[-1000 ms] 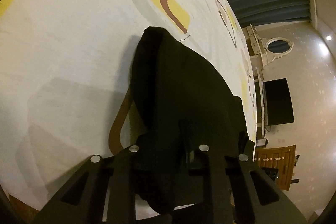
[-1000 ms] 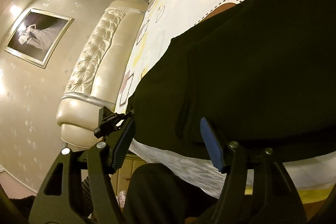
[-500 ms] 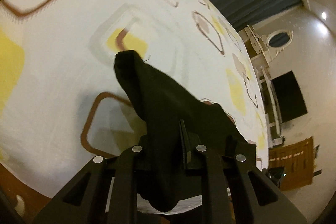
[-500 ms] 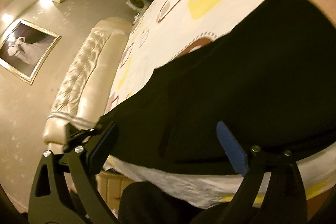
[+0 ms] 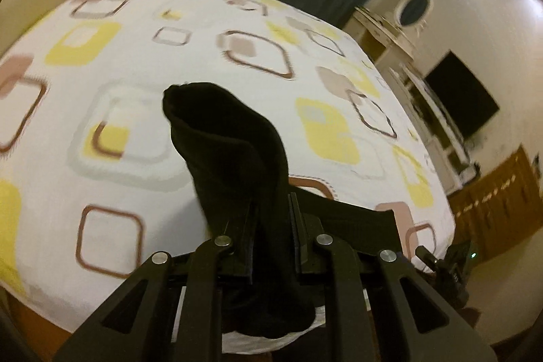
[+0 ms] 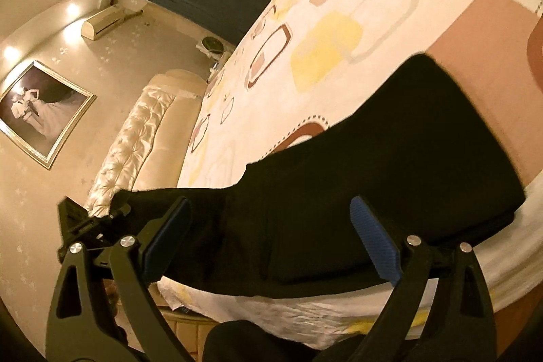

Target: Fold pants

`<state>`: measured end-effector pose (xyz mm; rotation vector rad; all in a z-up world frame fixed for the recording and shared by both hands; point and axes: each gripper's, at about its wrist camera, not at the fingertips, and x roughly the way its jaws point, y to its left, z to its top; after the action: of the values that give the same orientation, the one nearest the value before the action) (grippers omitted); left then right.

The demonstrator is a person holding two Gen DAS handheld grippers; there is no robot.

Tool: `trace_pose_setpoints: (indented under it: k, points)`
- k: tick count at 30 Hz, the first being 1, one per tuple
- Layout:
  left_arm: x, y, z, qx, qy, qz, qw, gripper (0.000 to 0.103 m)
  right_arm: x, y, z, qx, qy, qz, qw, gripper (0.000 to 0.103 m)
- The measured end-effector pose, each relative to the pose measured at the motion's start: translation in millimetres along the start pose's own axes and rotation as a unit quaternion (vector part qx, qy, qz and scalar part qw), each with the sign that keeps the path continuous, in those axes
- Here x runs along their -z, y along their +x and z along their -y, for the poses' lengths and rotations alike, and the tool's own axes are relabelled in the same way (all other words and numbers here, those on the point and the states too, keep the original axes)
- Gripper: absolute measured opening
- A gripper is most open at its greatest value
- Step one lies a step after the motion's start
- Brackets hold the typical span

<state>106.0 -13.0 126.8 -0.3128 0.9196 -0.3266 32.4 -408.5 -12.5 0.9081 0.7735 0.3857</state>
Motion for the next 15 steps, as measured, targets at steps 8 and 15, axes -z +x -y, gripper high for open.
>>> trace_pose_setpoints:
  k: [8, 15]
  points:
    - [19, 69, 109, -0.012, 0.111, -0.039, 0.9930, 0.016, -15, -17, 10, 0.008, 0.011, 0.037, 0.999, 0.094]
    - [57, 127, 167, -0.038, 0.179, -0.062, 0.9811, 0.015, -30, -41, 32, 0.011, 0.044, 0.077, 0.996, 0.094]
